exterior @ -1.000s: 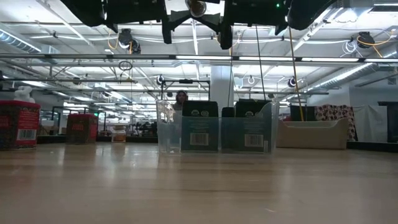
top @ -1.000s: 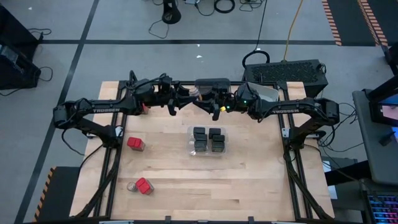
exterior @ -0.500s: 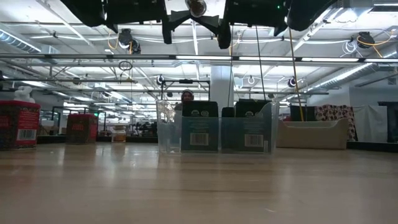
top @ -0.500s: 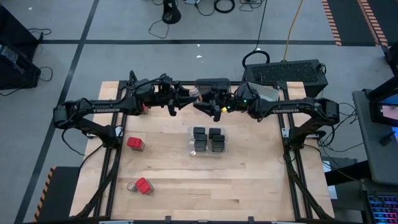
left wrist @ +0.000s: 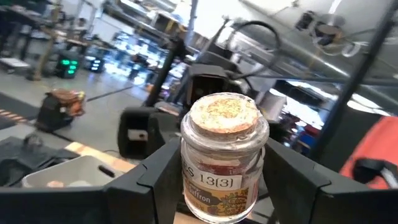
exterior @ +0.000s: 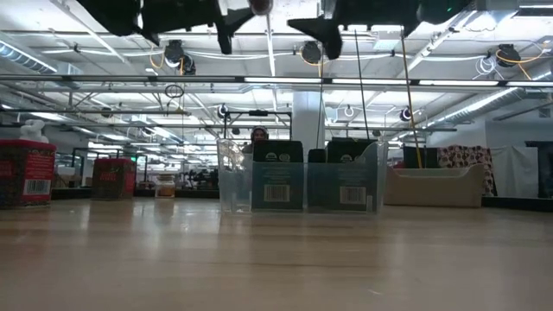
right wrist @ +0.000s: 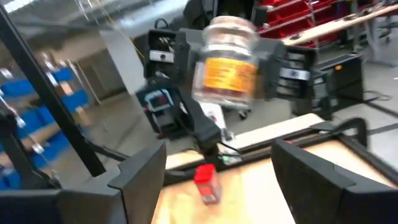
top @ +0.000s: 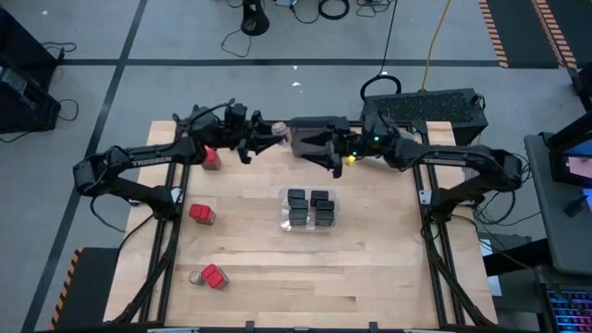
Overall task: Sort spices by type
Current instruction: Put the brown seasoning bottle into the gray bin
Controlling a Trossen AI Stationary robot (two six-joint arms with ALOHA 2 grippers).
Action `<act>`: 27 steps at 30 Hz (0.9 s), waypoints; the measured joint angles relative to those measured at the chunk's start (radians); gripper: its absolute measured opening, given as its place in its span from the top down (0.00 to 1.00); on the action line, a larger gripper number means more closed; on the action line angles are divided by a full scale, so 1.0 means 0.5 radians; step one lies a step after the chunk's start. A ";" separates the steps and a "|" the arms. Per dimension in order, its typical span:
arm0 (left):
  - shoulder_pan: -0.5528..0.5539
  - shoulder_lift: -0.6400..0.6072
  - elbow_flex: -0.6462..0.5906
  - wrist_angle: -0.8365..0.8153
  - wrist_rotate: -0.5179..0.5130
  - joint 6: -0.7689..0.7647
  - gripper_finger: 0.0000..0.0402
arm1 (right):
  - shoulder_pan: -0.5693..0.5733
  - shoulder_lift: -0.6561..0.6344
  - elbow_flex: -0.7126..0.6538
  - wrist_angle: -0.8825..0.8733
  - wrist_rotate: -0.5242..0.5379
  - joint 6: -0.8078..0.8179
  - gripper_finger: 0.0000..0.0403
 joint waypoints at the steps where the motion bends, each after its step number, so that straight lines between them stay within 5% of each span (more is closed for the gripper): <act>1: 0.026 -0.022 0.000 -0.008 0.050 -0.001 0.51 | -0.012 -0.043 0.000 -0.070 0.003 -0.048 0.33; 12: 0.126 -0.063 0.002 -0.619 0.788 -0.185 0.51 | -0.051 -0.287 0.042 -0.363 0.004 -0.147 0.33; 27: 0.079 -0.029 0.002 -0.635 0.916 -0.156 0.51 | -0.008 0.130 0.701 -1.023 -0.294 -0.331 0.33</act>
